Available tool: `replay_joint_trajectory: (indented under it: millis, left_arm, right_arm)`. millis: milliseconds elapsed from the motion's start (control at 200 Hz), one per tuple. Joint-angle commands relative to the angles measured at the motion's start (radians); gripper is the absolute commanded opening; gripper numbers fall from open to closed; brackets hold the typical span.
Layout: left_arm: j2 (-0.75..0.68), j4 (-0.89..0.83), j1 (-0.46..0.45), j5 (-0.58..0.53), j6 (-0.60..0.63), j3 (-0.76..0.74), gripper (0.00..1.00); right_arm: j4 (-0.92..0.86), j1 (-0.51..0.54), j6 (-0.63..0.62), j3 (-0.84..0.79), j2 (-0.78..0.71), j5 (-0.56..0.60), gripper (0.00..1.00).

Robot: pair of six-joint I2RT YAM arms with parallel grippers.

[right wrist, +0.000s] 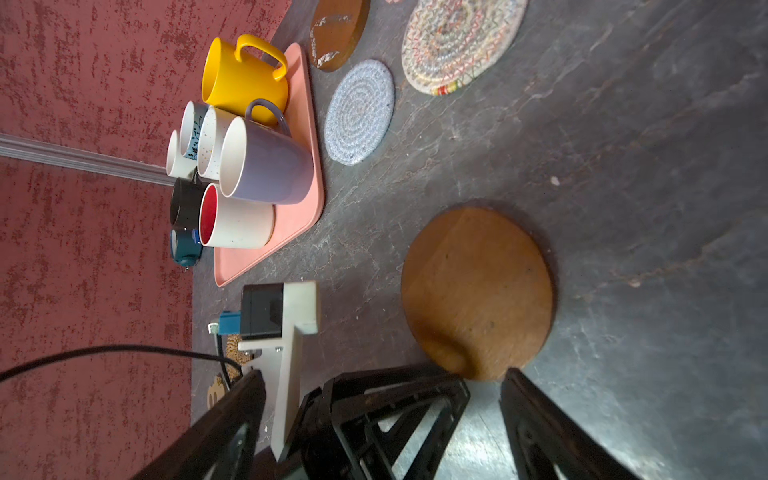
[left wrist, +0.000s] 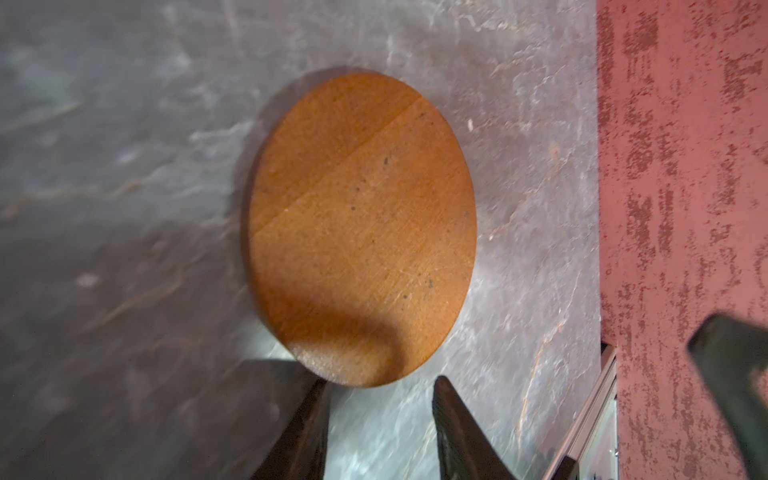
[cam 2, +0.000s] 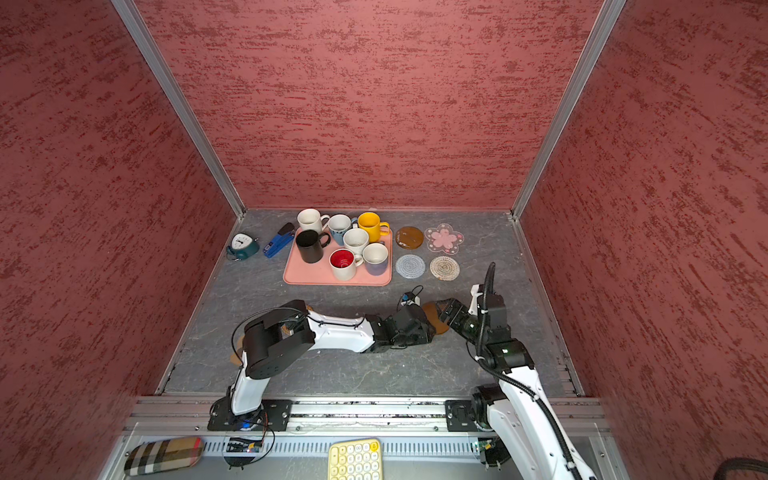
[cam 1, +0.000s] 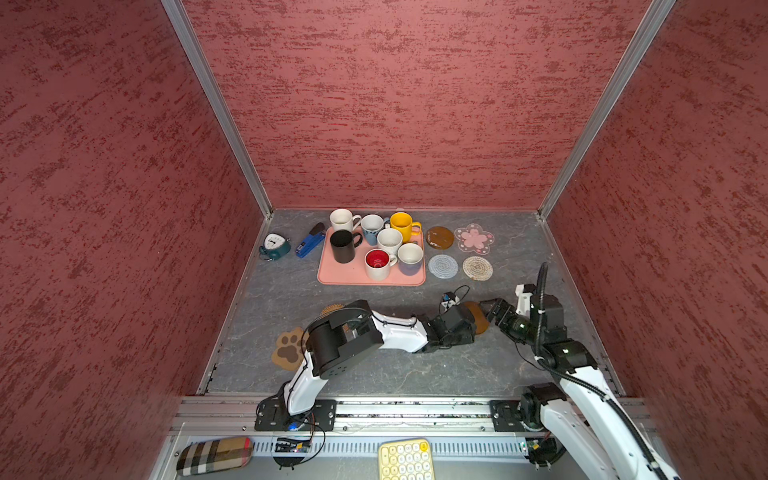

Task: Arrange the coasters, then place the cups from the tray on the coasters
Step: 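Push the wooden round coaster with the left gripper toward the right gripper, then lower the right gripper over the wooden round coaster while the left draws back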

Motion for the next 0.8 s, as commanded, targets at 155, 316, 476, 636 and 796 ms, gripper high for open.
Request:
replay_joint_trajectory:
  millis: [155,316,476,636,796]
  left_arm:
    - [0.015,-0.032,0.037,0.02,0.065,0.009,0.42]
    - [-0.08,-0.123,0.024,-0.057,0.151,0.007,0.56]
    - [-0.233,-0.184,-0.013,-0.154,0.214,-0.061,0.77]
    - [-0.393,-0.189,-0.032,-0.2,0.22,-0.195,0.85]
    - [-0.573,-0.236,-0.059,-0.276,0.21,-0.333,1.0]
  right_arm:
    - [-0.035,0.006,0.092,-0.038,-0.031,0.019,0.89]
    - [-0.011,0.006,0.13,-0.052,-0.063,-0.011,0.9]
    - [0.02,0.006,0.208,-0.11,-0.1,-0.051,0.9]
    - [0.043,0.007,0.274,-0.157,-0.138,-0.068,0.86]
    - [0.065,0.027,0.257,-0.161,-0.159,-0.079,0.85]
